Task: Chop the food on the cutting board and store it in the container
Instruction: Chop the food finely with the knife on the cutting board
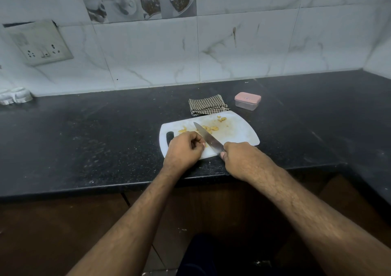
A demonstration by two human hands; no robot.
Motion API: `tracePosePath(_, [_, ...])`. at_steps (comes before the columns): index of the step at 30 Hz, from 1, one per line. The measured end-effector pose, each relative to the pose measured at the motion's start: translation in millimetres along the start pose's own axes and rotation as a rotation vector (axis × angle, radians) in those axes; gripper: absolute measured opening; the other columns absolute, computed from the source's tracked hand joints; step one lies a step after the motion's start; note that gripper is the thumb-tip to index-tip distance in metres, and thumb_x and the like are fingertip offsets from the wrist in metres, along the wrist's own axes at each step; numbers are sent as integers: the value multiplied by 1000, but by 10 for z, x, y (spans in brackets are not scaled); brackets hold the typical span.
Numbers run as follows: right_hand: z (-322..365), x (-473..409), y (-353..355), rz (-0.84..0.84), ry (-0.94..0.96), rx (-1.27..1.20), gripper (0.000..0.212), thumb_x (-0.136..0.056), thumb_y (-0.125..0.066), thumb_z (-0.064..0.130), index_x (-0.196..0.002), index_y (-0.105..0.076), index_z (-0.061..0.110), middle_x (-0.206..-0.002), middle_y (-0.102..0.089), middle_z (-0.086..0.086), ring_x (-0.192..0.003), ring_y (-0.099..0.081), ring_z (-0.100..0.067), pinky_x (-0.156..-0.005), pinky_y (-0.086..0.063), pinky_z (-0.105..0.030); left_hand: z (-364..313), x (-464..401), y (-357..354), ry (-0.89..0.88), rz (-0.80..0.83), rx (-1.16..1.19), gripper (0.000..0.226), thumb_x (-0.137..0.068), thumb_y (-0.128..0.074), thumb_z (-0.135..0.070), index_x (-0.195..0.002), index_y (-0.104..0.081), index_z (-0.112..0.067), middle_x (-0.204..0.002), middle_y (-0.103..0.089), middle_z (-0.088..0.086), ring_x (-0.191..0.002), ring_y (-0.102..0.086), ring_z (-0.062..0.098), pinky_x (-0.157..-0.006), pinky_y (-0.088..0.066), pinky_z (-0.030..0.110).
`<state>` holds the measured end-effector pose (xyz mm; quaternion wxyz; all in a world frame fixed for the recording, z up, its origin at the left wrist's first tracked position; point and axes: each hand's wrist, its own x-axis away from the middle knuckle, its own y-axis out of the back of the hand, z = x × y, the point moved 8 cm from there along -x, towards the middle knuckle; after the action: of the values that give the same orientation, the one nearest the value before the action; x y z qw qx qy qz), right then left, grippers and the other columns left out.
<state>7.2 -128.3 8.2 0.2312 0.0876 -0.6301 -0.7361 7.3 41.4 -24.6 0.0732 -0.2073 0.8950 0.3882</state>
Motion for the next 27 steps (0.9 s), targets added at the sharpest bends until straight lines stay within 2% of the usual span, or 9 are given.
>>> tracePosePath(11, [88, -6, 31, 68, 12, 58, 28, -105, -46, 29, -131, -52, 19, -99, -50, -1, -94, -54, -19, -85, -52, -37, 42, -6, -10, 53, 10, 32, 16, -86, -74, -17, -74, -70, -26, -71, -70, -15, -68, -61, -2, -67, -47, 18])
tracePosePath(17, [98, -54, 68, 81, 17, 93, 29, -104, -46, 28, -131, -53, 19, -100, -50, -1, -94, -53, -19, -88, -52, -37, 66, -23, -3, 69, 12, 30, 16, -88, -73, -16, -76, -70, -25, -73, -70, -14, -70, -61, 0, -66, -47, 18])
tracePosePath(22, [111, -53, -17, 116, 12, 107, 31, -105, -45, 25, -135, -49, 18, -104, -51, -4, -95, -52, -20, -92, -52, -40, 76, -27, -5, 68, 9, 49, 14, -88, -73, -16, -77, -73, -24, -73, -71, -15, -67, -60, -4, -65, -47, 17])
tracePosePath(27, [153, -49, -90, 111, 14, 112, 33, -103, -49, 19, -135, -46, 19, -106, -56, -5, -98, -58, -21, -86, -53, -38, 80, -21, -7, 58, 7, 44, 13, -88, -72, -16, -77, -72, -24, -73, -70, -14, -66, -59, -3, -64, -46, 18])
